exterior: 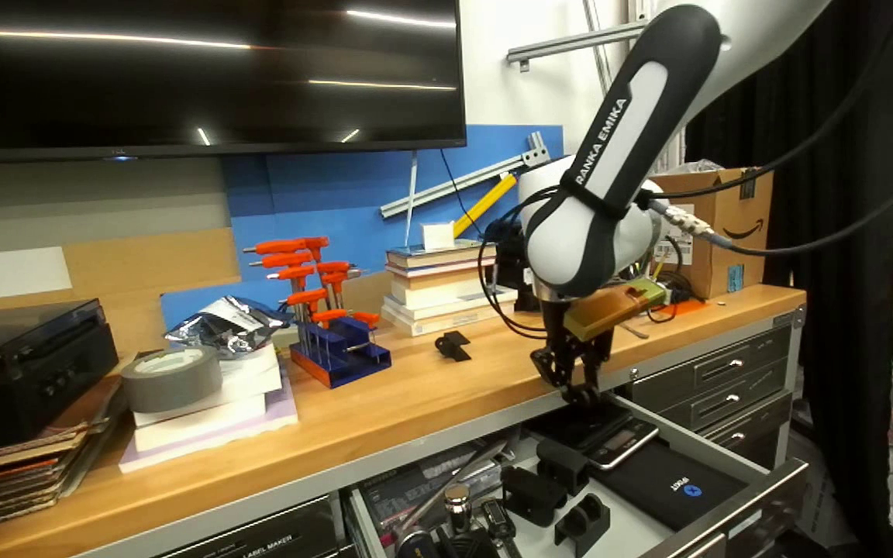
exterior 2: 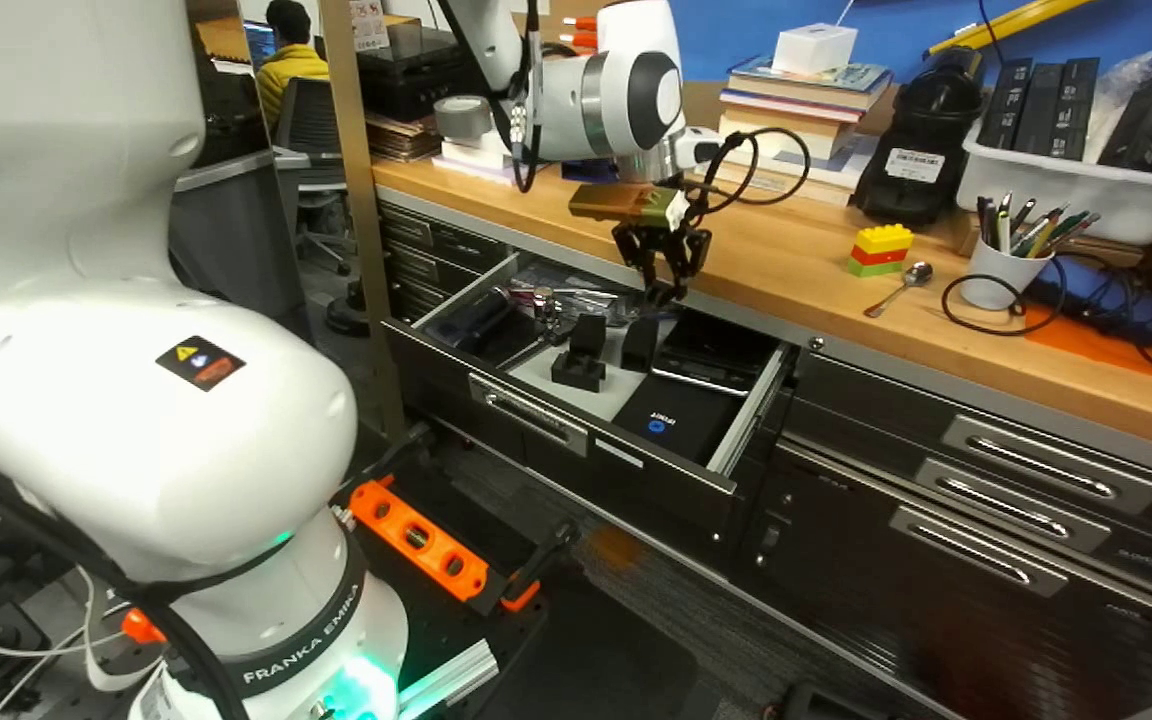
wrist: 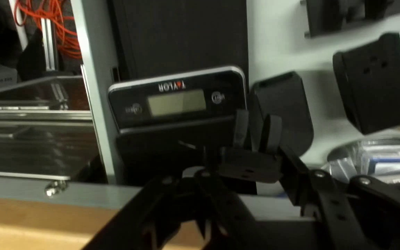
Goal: Place the black objects on the counter inside the open drawer and close the drawer
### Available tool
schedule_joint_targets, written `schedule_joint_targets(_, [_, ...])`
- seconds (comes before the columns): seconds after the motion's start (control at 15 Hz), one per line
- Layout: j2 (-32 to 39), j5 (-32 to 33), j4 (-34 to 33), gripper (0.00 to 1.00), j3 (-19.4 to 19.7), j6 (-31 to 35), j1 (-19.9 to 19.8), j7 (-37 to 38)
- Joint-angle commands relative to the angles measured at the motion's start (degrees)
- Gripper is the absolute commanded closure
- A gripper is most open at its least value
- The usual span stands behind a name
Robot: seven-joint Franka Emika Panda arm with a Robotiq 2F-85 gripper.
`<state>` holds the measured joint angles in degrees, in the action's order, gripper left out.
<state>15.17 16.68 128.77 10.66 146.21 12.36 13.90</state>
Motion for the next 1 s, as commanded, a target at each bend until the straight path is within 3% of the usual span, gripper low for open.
schedule_joint_targets(0.0, [-6.53, 0.27, 10.53, 0.78, -2.30, 1.77, -4.66, -1.14])
schedule_joint_targets(0.33, [-6.77, -1.86, 16.62, 0.78, -3.25, 5.98, -9.14, -2.20])
schedule_joint_targets(0.93, [-2.25, -22.87, 18.29, 0.78, -9.83, 10.75, -14.22, -10.87])
